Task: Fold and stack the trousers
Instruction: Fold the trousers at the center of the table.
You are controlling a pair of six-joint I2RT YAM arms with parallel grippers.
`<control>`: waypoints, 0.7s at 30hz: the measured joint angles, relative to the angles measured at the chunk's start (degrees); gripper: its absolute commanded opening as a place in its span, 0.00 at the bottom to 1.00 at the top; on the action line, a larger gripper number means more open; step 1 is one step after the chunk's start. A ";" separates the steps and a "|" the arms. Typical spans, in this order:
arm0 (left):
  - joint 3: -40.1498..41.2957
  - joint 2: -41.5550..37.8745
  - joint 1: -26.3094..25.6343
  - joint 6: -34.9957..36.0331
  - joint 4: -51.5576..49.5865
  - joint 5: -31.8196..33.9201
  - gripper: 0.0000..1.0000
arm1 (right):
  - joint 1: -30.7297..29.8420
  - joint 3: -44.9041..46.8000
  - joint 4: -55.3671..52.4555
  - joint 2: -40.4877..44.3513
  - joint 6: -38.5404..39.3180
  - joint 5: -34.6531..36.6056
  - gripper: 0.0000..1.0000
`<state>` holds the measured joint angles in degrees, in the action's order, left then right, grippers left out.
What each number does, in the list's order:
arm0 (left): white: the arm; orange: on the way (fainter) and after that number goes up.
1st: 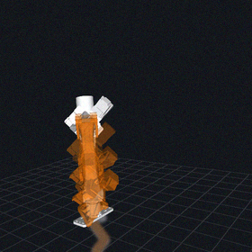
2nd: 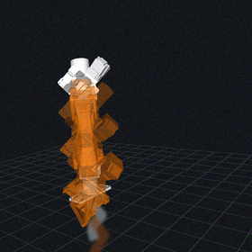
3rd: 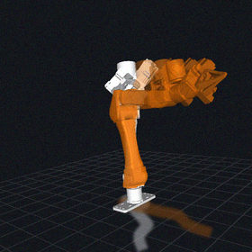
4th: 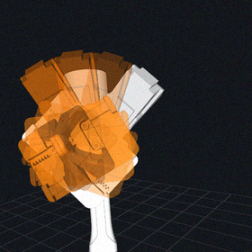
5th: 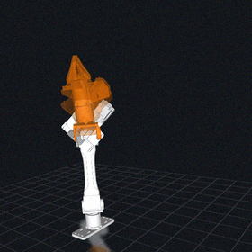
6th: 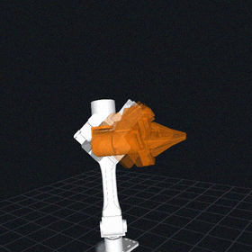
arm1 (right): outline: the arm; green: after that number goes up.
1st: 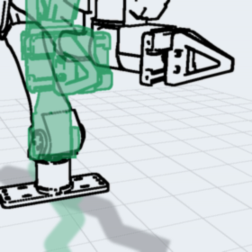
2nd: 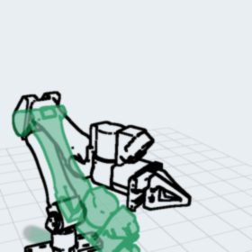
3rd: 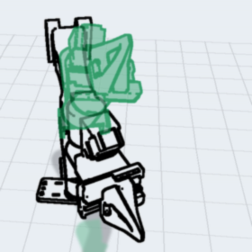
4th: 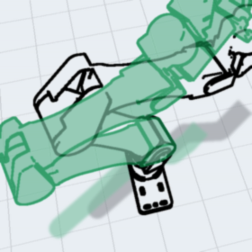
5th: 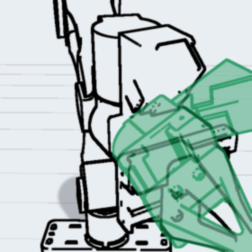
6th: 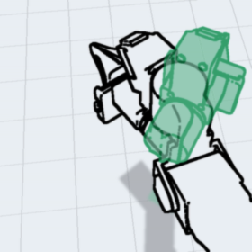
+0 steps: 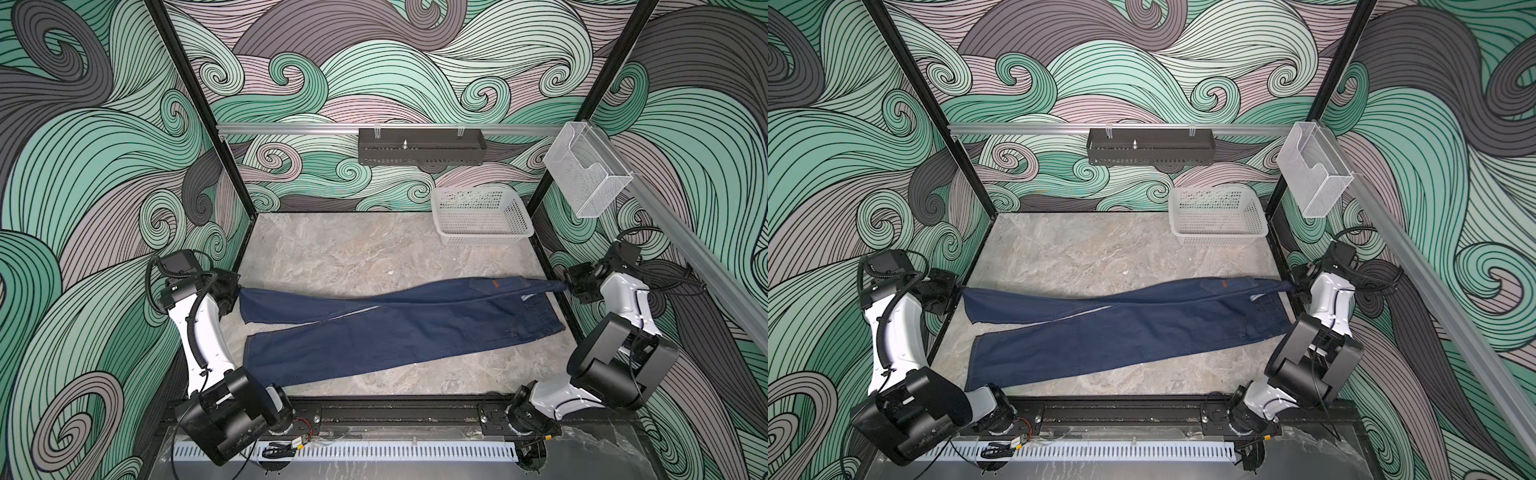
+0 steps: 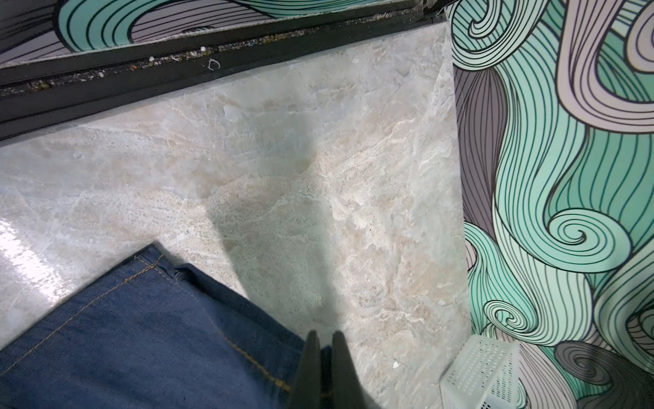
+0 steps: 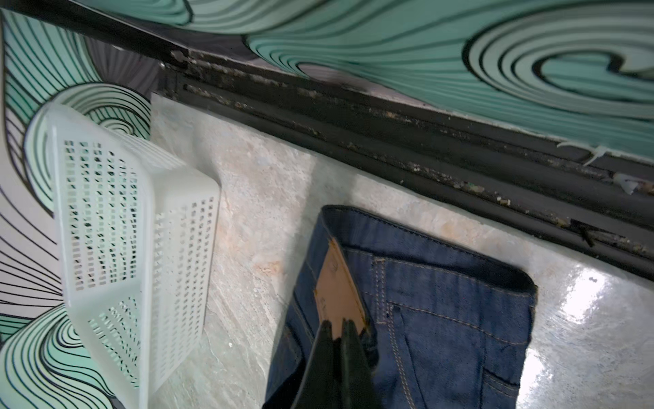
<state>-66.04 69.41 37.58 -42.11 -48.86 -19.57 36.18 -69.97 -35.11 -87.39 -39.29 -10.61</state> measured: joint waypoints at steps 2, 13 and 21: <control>-0.48 -0.15 0.59 0.00 -0.20 -0.22 0.00 | 0.00 0.33 0.24 0.83 0.35 1.36 0.00; 14.69 -9.16 3.69 0.33 -2.82 2.80 0.00 | 0.11 18.56 3.34 9.29 1.99 12.37 0.00; 21.44 -13.75 5.14 0.33 -2.97 6.21 0.00 | 0.11 22.01 5.09 12.81 1.18 17.20 0.00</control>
<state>-44.60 55.66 42.72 -41.78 -51.83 -13.37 36.29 -47.97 -30.02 -74.59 -38.11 6.59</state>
